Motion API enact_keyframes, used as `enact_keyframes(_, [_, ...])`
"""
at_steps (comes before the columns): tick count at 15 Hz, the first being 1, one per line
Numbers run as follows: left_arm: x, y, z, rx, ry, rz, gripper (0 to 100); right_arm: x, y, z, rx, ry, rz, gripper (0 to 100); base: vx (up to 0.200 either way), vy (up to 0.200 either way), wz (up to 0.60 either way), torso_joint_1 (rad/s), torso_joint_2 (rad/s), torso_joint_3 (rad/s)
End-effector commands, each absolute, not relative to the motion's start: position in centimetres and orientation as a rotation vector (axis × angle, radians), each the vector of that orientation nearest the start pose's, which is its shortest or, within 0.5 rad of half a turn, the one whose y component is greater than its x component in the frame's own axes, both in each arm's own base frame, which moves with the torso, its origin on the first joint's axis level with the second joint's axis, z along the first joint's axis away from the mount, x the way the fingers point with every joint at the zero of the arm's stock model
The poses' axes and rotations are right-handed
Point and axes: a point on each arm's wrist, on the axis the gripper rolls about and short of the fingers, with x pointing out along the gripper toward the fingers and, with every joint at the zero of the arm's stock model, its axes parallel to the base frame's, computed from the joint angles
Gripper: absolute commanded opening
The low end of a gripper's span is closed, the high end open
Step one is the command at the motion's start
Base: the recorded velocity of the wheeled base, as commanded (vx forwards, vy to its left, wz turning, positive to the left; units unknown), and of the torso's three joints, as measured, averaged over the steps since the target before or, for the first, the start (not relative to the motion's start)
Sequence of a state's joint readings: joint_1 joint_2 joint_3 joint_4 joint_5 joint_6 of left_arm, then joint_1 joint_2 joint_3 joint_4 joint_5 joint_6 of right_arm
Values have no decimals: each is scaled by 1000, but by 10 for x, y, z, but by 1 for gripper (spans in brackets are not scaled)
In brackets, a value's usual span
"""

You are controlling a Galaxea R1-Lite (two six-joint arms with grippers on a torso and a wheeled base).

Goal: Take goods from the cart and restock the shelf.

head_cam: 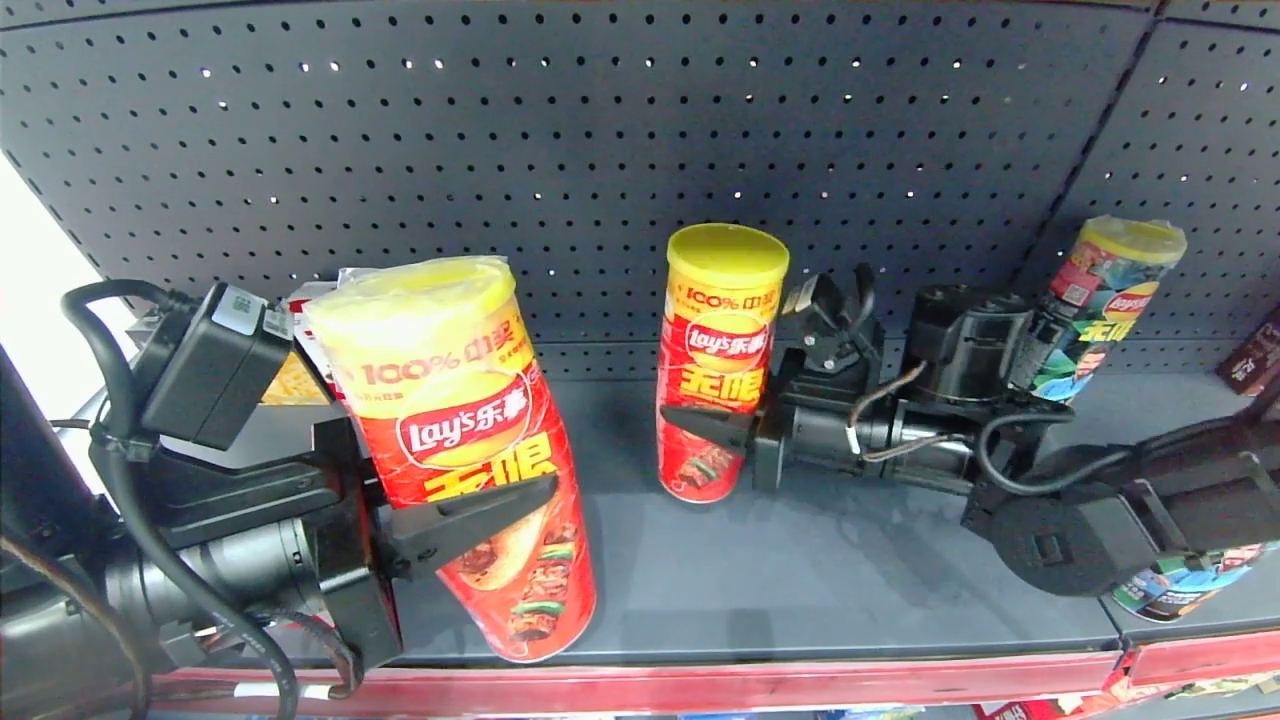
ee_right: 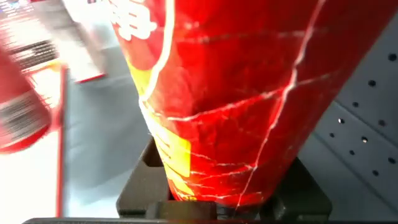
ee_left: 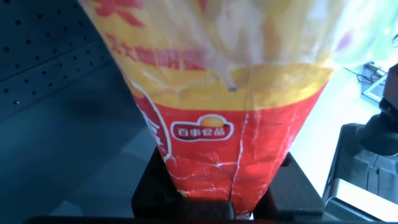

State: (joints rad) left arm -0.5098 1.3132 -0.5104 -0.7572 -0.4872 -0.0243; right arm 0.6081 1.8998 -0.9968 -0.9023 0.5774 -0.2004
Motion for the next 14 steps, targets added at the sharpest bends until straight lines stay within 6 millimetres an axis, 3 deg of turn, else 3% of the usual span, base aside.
enact_keyframes(1, [170,-105,215,-22,50,-989,0,247,206,190,-208,-139,1228,0,0,0,0,0,0,0])
enact_keyframes(2, [170,-105,215,-24,50,-989,0,235,204,175,-210,-129,1245,0,0,0,0,0,0,0])
enact_keyframes(6, [171,-106,214,-24,56,-986,0,230,200,145,-210,-96,1250,0,0,0,0,0,0,0])
enact_keyframes(14, [173,-104,213,-24,59,-972,0,241,205,131,-210,-74,1251,0,0,0,0,0,0,0])
